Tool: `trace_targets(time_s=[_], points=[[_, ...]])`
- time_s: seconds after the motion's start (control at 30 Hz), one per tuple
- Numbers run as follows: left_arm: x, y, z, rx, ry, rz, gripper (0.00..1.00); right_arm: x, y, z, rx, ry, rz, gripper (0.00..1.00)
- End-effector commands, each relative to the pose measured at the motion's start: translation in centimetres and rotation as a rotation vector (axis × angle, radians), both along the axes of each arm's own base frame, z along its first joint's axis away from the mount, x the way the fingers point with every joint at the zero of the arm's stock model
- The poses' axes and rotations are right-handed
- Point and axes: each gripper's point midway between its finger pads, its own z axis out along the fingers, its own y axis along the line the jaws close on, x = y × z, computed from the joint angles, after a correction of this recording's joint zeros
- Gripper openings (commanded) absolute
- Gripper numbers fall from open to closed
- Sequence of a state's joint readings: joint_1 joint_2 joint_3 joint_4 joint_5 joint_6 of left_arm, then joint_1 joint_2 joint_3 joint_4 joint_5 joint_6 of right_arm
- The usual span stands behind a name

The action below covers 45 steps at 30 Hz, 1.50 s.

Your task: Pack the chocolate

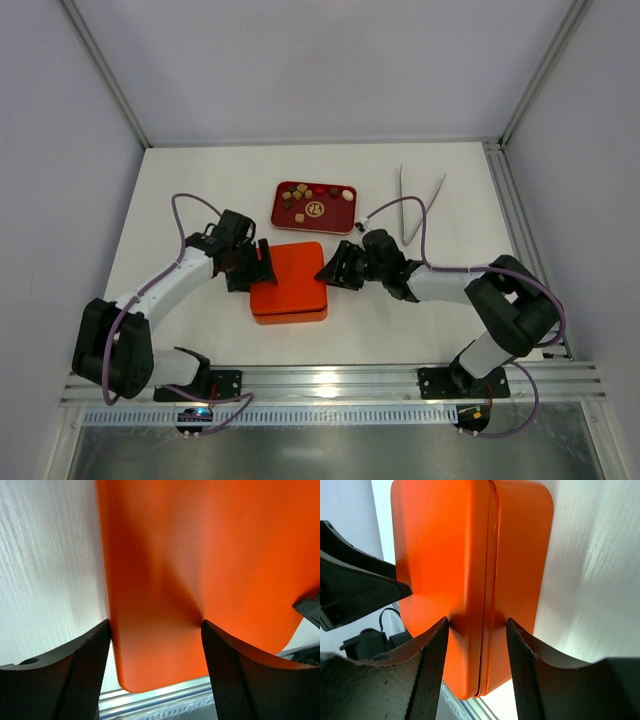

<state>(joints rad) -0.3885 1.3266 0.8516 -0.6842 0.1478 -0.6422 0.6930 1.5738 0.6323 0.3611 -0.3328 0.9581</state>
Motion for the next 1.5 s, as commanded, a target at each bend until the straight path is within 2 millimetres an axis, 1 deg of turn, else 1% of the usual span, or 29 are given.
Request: trace_targets(time_s=[0.0, 0.03, 0.07, 0.23, 0.43, 0.5, 0.53, 0.6, 0.67, 0.73, 0.77, 0.87, 0.93, 1.0, 1.13, 1.23, 1.27, 1.3, 1.4, 1.47], points=[[-0.1, -0.4, 0.9, 0.025, -0.011, -0.039, 0.72, 0.7, 0.7, 1.3, 0.009, -0.056, 0.004, 0.51], [-0.2, -0.4, 1.0, 0.031, -0.014, -0.043, 0.72, 0.8, 0.7, 1.3, 0.008, -0.059, 0.002, 0.51], [-0.3, -0.5, 0.9, 0.033, -0.008, -0.047, 0.72, 0.8, 0.7, 1.4, 0.007, -0.059, 0.001, 0.48], [-0.9, -0.5, 1.0, 0.048, 0.005, -0.064, 0.72, 0.8, 0.6, 1.5, 0.001, -0.063, 0.0, 0.43], [-1.7, -0.4, 0.4, 0.049, 0.038, -0.067, 0.71, 0.6, 0.5, 1.5, -0.029, -0.077, 0.006, 0.43], [-1.9, -0.5, 0.2, 0.043, 0.048, -0.059, 0.7, 0.5, 0.5, 1.6, -0.04, -0.082, 0.017, 0.44], [-2.0, -0.7, 0.1, 0.044, 0.051, -0.06, 0.68, 0.5, 0.4, 1.5, -0.053, -0.08, 0.017, 0.45], [-2.1, -1.0, -0.1, 0.033, 0.063, -0.048, 0.67, 0.7, 0.5, 1.8, -0.061, -0.094, 0.029, 0.48], [-2.0, -1.7, 0.0, 0.022, 0.055, -0.049, 0.66, 1.0, 0.8, 2.1, -0.07, -0.098, 0.039, 0.49], [-1.9, -2.4, 0.0, 0.006, 0.057, -0.027, 0.63, 1.1, 0.7, 1.8, -0.097, -0.099, 0.053, 0.49], [-2.0, -2.9, 0.0, 0.001, 0.056, -0.032, 0.63, 1.5, 1.0, 2.4, -0.099, -0.114, 0.053, 0.5], [-1.8, -3.7, 0.4, -0.025, 0.04, 0.0, 0.61, 2.0, 0.8, 2.6, -0.138, -0.132, 0.057, 0.52], [-1.9, -3.9, 0.8, -0.042, 0.034, 0.019, 0.6, 2.4, 0.5, 2.8, -0.162, -0.138, 0.049, 0.54], [-2.0, -3.8, 0.9, -0.042, 0.028, 0.019, 0.61, 2.8, 0.1, 2.8, -0.18, -0.146, 0.038, 0.55], [-2.4, -3.0, 1.0, -0.003, 0.026, -0.004, 0.67, 3.3, -0.9, 2.9, -0.198, -0.143, 0.005, 0.63], [-2.6, -2.5, 1.4, 0.019, 0.015, -0.025, 0.71, 3.7, -1.4, 3.6, -0.19, -0.158, -0.013, 0.69], [-2.4, -2.5, 1.9, 0.02, -0.004, -0.03, 0.73, 3.7, -1.5, 3.9, -0.186, -0.162, -0.015, 0.7], [-2.5, -2.1, 1.9, 0.039, -0.003, -0.041, 0.75, 3.8, -1.6, 4.0, -0.185, -0.168, -0.018, 0.73], [-2.2, -1.7, 2.8, 0.065, -0.032, -0.065, 0.79, 4.0, -1.9, 4.5, -0.184, -0.175, -0.03, 0.76], [-2.1, -1.3, 3.4, 0.085, -0.042, -0.077, 0.8, 4.1, -2.4, 4.4, -0.189, -0.171, -0.044, 0.78]])
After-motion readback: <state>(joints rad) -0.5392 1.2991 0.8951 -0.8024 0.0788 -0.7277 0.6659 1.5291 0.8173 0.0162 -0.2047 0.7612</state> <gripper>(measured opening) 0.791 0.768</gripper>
